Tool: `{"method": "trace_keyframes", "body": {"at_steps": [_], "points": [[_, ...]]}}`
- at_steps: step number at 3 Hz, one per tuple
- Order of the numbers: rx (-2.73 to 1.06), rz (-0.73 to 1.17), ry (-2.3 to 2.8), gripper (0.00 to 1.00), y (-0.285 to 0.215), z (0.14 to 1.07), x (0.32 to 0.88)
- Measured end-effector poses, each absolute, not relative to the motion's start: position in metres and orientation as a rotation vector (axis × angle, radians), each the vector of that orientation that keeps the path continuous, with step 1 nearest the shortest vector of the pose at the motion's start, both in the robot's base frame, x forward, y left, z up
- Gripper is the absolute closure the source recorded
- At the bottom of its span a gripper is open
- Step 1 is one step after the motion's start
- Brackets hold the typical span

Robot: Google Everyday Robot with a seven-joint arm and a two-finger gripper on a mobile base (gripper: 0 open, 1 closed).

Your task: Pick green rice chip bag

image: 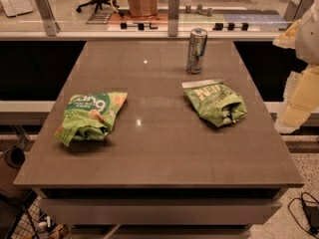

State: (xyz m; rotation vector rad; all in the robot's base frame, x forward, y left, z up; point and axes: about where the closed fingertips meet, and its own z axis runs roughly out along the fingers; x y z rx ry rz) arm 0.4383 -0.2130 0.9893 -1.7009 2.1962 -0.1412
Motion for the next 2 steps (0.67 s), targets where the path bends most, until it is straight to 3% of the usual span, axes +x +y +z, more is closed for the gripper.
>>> {"method": "trace_keyframes", "body": {"at_steps": [2], "points": [[-1.686, -0.112, 2.185, 0.0, -0.2055, 0.9914, 0.4415]]}}
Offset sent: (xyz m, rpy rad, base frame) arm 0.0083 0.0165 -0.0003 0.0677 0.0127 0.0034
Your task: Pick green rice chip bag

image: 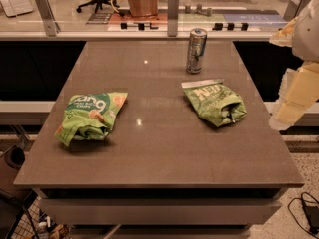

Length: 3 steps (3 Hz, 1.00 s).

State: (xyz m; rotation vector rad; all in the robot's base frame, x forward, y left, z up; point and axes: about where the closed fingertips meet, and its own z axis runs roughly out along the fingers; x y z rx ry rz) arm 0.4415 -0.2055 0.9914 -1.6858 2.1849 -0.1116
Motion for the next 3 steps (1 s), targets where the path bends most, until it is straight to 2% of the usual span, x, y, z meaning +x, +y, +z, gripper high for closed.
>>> {"method": "trace_keyframes", "body": {"at_steps": [1, 3], "points": [[-1.643, -0.011, 2.15, 0.0, -0.191, 0.995, 0.446], [-1.5, 0.226, 2.079, 0.0, -0.129, 0.999, 0.443]]}}
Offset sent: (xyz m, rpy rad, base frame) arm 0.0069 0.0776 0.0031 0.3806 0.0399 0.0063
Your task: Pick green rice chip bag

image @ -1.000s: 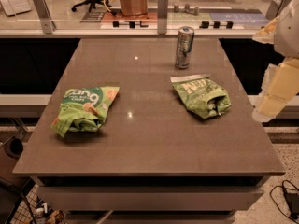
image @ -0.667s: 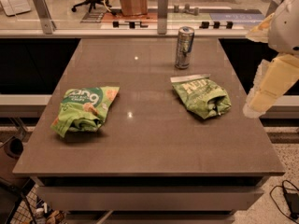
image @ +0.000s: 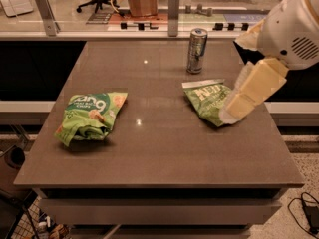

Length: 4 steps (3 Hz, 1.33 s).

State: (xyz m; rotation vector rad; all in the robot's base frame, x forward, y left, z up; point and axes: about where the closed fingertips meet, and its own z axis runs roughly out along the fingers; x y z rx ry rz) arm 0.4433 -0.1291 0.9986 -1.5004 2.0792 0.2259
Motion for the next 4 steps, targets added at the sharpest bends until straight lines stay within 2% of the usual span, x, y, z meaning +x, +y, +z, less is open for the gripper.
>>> {"method": "trace_keyframes", "body": {"at_steps": [2, 4], "points": [[-1.407, 0.293, 1.98, 0.0, -0.048, 1.004, 0.457], [-1.502, 0.426, 1.919, 0.0, 0.029, 0.957, 0.503]]}}
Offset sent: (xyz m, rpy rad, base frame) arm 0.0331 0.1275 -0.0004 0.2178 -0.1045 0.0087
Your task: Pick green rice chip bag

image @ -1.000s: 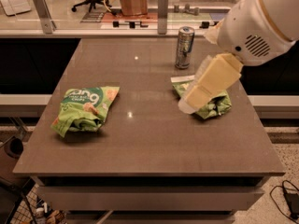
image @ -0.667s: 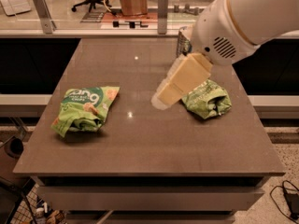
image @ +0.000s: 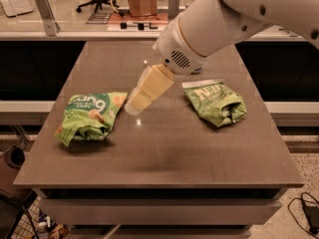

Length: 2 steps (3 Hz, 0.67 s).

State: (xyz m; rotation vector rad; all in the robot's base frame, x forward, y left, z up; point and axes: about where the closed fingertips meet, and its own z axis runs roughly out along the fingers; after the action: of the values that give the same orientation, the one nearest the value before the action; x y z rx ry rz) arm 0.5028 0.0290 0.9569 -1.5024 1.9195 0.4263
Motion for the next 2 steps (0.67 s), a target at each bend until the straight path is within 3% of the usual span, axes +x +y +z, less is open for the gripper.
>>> {"method": "trace_keyframes", "body": {"at_steps": [2], "points": [[-1.537, 0.42, 1.914, 0.0, 0.057, 0.945, 0.49]]}}
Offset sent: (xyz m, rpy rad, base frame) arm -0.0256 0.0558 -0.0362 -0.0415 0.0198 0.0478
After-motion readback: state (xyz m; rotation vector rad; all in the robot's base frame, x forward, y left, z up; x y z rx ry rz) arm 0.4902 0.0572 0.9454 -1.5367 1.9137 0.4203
